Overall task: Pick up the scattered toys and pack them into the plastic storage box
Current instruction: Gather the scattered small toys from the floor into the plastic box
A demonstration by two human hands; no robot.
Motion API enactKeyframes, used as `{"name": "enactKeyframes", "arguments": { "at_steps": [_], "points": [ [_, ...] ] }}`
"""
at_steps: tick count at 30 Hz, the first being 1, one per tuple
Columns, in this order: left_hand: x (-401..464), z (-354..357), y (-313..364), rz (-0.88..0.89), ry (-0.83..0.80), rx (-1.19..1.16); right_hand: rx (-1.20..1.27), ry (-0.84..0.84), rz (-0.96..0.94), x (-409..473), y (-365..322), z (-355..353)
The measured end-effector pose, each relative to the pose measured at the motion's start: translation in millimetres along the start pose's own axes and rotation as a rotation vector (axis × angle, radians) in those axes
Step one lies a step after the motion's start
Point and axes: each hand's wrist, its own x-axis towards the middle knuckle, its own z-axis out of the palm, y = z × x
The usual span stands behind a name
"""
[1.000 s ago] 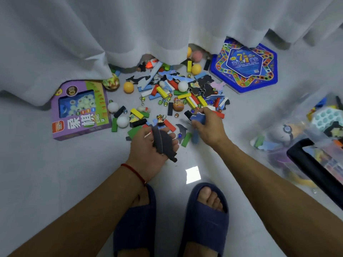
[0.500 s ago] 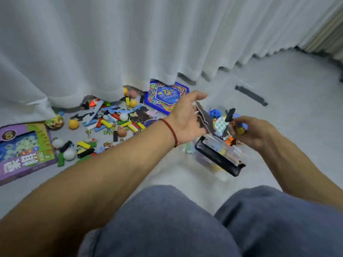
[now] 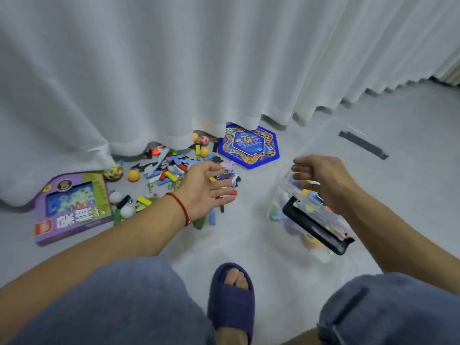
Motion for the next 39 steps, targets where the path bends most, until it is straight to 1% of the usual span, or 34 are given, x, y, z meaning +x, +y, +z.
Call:
{"name": "enactKeyframes", "arguments": {
  "at_steps": [2, 4, 6, 11, 13, 14, 16, 19, 21, 23, 25, 26, 28, 30, 31, 34, 36, 39],
  "points": [
    [-2.8, -49.5, -2.5, 0.012, 0.113, 0.044, -0.151, -0.138, -0.061, 7.3, 5.3, 44.2],
    [-5.7, -90.1, -1.9, 0.016, 0.208, 0.083, -0.330, -0.288, -0.066, 19.1, 15.9, 84.9],
    [-5.4, -121.5, 2.9, 0.031, 0.311, 0.140, -0.493, -0.397, -0.079, 36.6, 29.4, 120.8],
    [16.1, -181.0, 22.4, 0.077, 0.608, 0.388, -0.807, -0.481, -0.132, 96.9, 53.8, 196.7],
    [36.0, -203.8, 30.1, 0.098, 0.685, 0.516, -0.959, -0.492, -0.221, 124.9, 64.4, 222.0],
    [47.7, -214.6, 34.4, 0.129, 0.722, 0.589, -1.050, -0.484, -0.299, 137.5, 69.7, 234.5],
    [72.8, -239.3, 42.3, 0.227, 0.794, 0.827, -1.194, -0.456, -0.499, 159.9, 79.4, 259.5],
    [104.9, -270.6, 57.0, 0.375, 0.839, 1.264, -1.241, -0.430, -0.729, 187.4, 89.7, 292.8],
    [123.9, -290.6, 63.1, 0.392, 0.862, 1.584, -1.285, -0.416, -0.823, 204.3, 96.9, 312.2],
    [138.8, -303.3, 67.4, 0.396, 0.896, 1.773, -1.325, -0.392, -0.864, 217.6, 106.5, 326.8],
    [151.8, -307.7, 73.2, 0.382, 0.902, 1.837, -1.316, -0.343, -0.898, 223.1, 111.3, 334.0],
    [158.5, -310.8, 75.4, 0.352, 0.900, 1.863, -1.270, -0.309, -0.928, 220.7, 110.7, 334.4],
    [167.6, -313.1, 78.9, 0.296, 0.888, 1.913, -1.084, -0.228, -0.954, 209.3, 106.5, 328.6],
    [170.8, -313.0, 79.4, 0.275, 0.888, 1.876, -0.909, -0.187, -0.880, 194.0, 104.7, 319.4],
    [170.8, -313.2, 79.1, 0.273, 0.896, 1.864, -0.883, -0.207, -0.847, 187.7, 107.7, 314.8],
    [172.1, -320.6, 80.5, 0.244, 0.930, 1.873, -1.012, -0.306, -0.841, 171.0, 123.8, 305.1],
    [172.8, -326.6, 78.9, 0.234, 0.953, 1.861, -1.115, -0.348, -0.818, 163.2, 132.2, 302.7],
    [168.7, -323.5, 71.1, 0.248, 1.000, 1.824, -1.206, -0.398, -0.805, 157.0, 144.5, 302.5]
  ]
}}
